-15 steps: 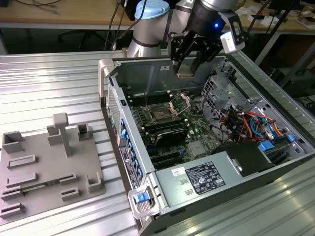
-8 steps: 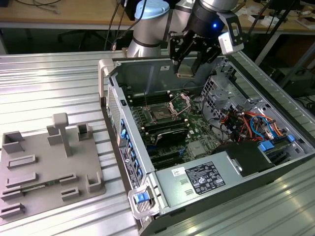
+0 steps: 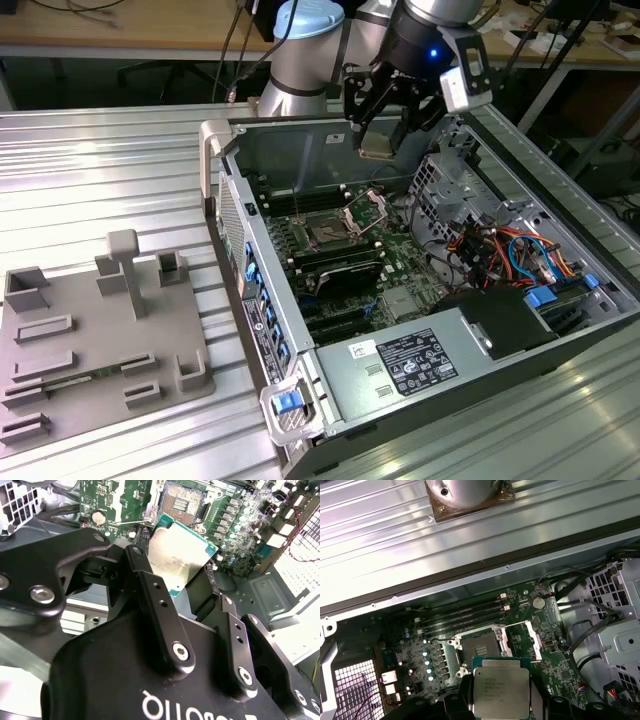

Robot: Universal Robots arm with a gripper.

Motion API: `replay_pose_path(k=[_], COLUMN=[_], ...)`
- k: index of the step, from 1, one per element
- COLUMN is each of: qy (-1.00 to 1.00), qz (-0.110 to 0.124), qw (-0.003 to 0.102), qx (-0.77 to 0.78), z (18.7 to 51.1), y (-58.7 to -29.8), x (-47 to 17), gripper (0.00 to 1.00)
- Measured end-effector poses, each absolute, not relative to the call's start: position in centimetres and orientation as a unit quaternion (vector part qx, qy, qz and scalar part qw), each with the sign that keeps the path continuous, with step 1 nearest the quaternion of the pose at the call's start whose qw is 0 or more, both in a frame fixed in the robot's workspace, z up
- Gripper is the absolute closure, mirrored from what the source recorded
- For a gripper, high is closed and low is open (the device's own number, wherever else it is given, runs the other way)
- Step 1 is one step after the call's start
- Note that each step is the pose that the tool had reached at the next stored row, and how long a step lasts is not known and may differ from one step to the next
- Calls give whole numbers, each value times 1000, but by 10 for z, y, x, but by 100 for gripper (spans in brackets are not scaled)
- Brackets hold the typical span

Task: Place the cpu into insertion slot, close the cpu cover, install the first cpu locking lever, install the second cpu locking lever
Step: 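Place the cpu into insertion slot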

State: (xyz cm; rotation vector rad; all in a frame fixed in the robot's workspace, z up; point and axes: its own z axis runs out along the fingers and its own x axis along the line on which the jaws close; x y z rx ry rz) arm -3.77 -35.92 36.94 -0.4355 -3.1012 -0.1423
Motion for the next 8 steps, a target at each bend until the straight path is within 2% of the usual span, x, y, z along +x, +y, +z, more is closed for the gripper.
replay_pose_path(k=[8], qy=[-984], qz=[-45], qw=[2], qx=[-170], z=[367], y=[-359], x=[-38], gripper=[45])
